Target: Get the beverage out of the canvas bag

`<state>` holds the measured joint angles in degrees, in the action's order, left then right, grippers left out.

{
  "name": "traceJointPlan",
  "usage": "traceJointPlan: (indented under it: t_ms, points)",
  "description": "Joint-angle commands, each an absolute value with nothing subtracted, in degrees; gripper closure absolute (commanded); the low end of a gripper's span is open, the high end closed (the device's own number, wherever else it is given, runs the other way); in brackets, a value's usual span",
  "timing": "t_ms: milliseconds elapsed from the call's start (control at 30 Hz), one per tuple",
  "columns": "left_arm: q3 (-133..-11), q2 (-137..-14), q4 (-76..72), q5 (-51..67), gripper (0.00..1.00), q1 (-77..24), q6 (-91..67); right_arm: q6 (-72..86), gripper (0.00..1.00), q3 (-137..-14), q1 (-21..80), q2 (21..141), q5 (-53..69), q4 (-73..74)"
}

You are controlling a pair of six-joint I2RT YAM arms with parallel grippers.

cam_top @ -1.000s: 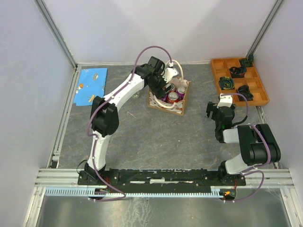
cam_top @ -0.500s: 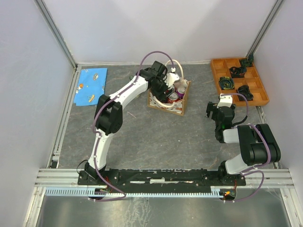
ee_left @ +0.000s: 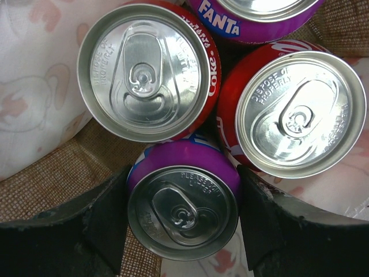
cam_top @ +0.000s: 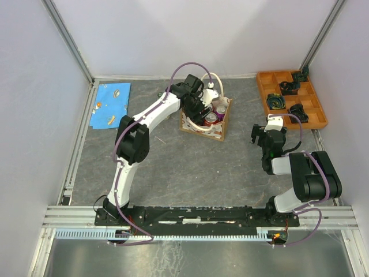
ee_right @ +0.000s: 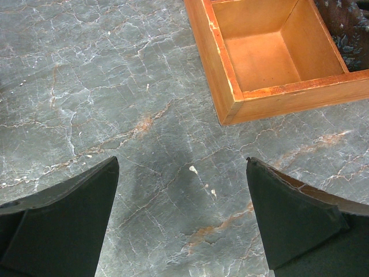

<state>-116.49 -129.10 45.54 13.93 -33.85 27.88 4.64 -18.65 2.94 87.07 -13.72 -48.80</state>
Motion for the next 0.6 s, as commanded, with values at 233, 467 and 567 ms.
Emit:
traceJointPlan:
  t_ms: [233,467,567]
  points:
    - [-131.61,-121.94,45.57,14.6,0.97,-33.49,23.25,4.43,0.01,-20.48,2.77,86.48,-13.34,-50.19]
    - [-134.03,-117.75,45.42,11.0,0.97,-33.53,21.55,4.47,0.01,-20.45,2.83,86.47,-13.36,-50.19]
    - [-133.97,-115.27,44.92,9.74,0.97,-33.49,21.4,4.48,0.01,-20.48,2.8,86.56,-13.34,-50.19]
